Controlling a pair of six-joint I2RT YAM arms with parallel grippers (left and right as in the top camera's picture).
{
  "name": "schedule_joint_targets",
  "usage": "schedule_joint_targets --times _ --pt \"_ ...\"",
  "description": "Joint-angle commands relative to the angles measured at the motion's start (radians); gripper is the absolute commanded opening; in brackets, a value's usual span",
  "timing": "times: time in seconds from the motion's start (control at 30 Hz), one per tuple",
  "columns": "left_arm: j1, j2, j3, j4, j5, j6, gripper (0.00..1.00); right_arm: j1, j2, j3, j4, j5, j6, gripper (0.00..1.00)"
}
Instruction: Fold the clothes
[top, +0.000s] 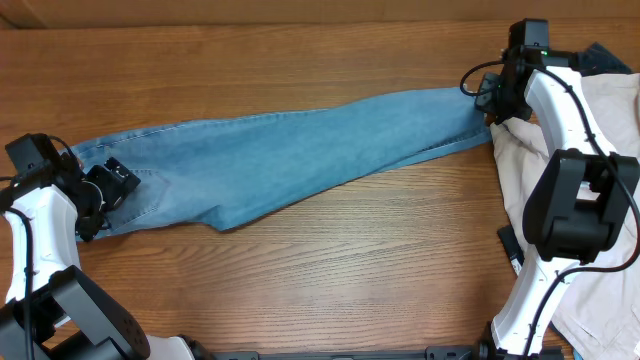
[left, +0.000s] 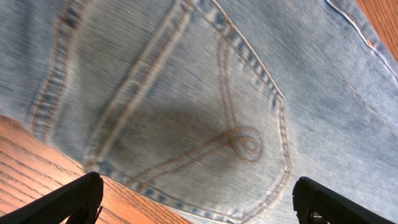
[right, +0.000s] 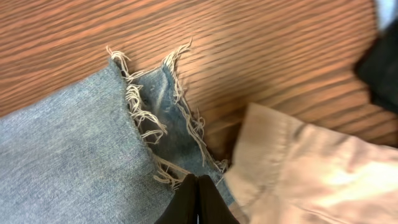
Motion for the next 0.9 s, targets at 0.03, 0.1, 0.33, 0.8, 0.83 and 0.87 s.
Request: schedule_joint_targets --times 0.03,0.1,0.33,0.8,0.83,0.87 --pt "-0.003 -0.019 0.003 -0.003 -0.011 0.020 1.00 -0.030 -0.010 -0.021 0.008 0.066 0.023 0.04" --pt "-0.003 -0.019 0.003 -0.003 -0.011 0.020 1.00 -0.035 -0.008 -0.039 0.010 0.068 0.023 0.04" --pt "-0.003 -0.019 0.003 -0.008 -0.011 0.020 1.00 -0.049 0.034 -0.047 0.002 0.070 0.023 0.04" --pt "-0.004 -0.019 0.002 -0.062 -0.154 0.044 1.00 -0.056 0.066 -0.047 0.011 0.174 0.111 0.04" --pt "-0.004 -0.019 0.002 -0.071 -0.174 0.043 1.00 -0.061 0.066 -0.047 0.002 0.209 0.142 0.04" --pt "-0.004 -0.019 0.002 -0.080 -0.187 0.043 1.00 -0.066 0.066 -0.047 -0.006 0.232 0.166 0.04"
